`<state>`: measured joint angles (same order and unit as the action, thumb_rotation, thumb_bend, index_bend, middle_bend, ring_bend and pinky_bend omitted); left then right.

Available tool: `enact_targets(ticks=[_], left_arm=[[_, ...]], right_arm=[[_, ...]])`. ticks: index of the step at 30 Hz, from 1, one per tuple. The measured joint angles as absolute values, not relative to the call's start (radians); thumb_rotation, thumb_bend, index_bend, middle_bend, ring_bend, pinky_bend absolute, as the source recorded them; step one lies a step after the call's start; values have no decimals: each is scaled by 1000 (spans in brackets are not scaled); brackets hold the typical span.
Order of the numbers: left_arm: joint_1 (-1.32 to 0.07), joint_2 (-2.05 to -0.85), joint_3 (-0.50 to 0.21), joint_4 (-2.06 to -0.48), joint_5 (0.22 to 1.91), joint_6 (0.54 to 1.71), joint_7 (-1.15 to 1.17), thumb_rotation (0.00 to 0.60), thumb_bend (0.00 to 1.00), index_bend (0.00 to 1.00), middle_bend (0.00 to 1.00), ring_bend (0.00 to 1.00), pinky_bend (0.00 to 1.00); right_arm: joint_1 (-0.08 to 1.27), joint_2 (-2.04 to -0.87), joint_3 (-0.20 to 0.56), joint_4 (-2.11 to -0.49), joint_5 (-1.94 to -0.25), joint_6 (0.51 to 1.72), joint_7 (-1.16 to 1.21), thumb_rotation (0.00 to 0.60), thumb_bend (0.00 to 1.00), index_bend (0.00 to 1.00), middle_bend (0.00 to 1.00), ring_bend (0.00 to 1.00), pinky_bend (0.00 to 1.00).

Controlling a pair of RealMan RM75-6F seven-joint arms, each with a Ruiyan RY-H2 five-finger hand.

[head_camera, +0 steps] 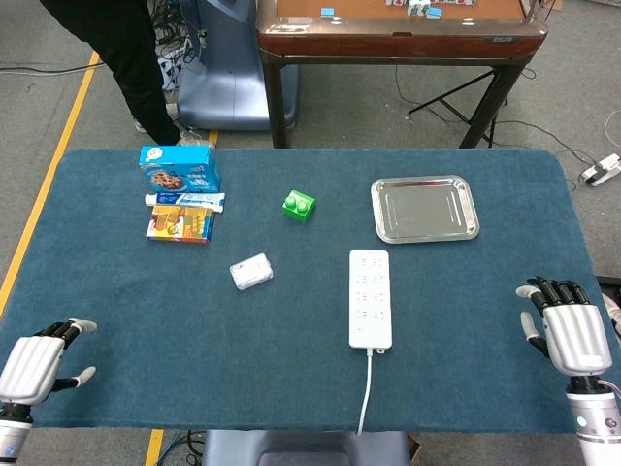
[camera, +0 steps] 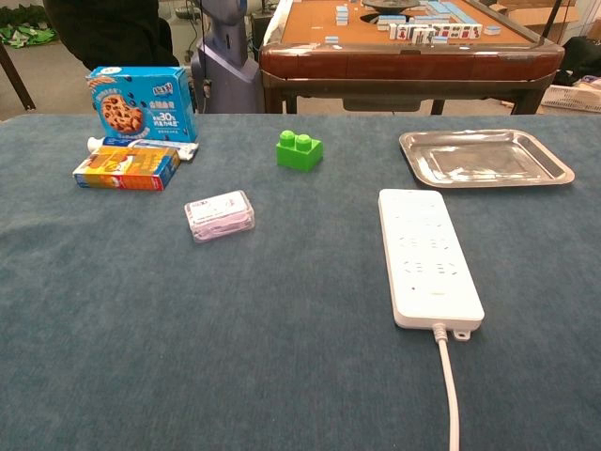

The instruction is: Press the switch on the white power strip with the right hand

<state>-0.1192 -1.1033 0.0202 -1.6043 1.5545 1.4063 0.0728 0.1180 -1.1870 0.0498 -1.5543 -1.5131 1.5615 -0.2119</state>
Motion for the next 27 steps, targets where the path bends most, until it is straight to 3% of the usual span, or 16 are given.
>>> enact_targets(ticks=[5, 10, 13, 18, 21, 27], left_arm=[[-118, -1106, 20, -1604, 1554, 1412, 77, 600, 99, 400, 369, 364, 534], [-115, -1104, 17, -1598, 1539, 1411, 68, 600, 99, 400, 369, 364, 534], [-111, -1100, 15, -1596, 1534, 1417, 59, 600, 99, 400, 369, 364, 534], [-107, -1095, 11, -1597, 1528, 1426, 53, 600, 99, 400, 369, 364, 534], [-104, -1090, 9, -1597, 1520, 1429, 49, 600, 98, 400, 369, 364, 534], [-101, -1086, 3, -1596, 1506, 1429, 42, 600, 99, 399, 369, 364, 534]], right_arm=[[125, -1196, 47, -1550, -1530, 1545, -219, 600, 398, 380, 304, 279, 322], [154, -1207, 32, -1544, -1580, 1501, -227, 600, 404, 380, 365, 348, 554], [182, -1217, 20, -1541, -1629, 1470, -237, 600, 452, 380, 487, 557, 757], [236, -1216, 9, -1572, -1672, 1387, -292, 600, 603, 380, 810, 904, 986], [271, -1211, 5, -1616, -1682, 1317, -352, 600, 712, 380, 924, 997, 1000], [341, -1213, 2, -1701, -1665, 1163, -501, 600, 849, 380, 995, 1000, 1000]])
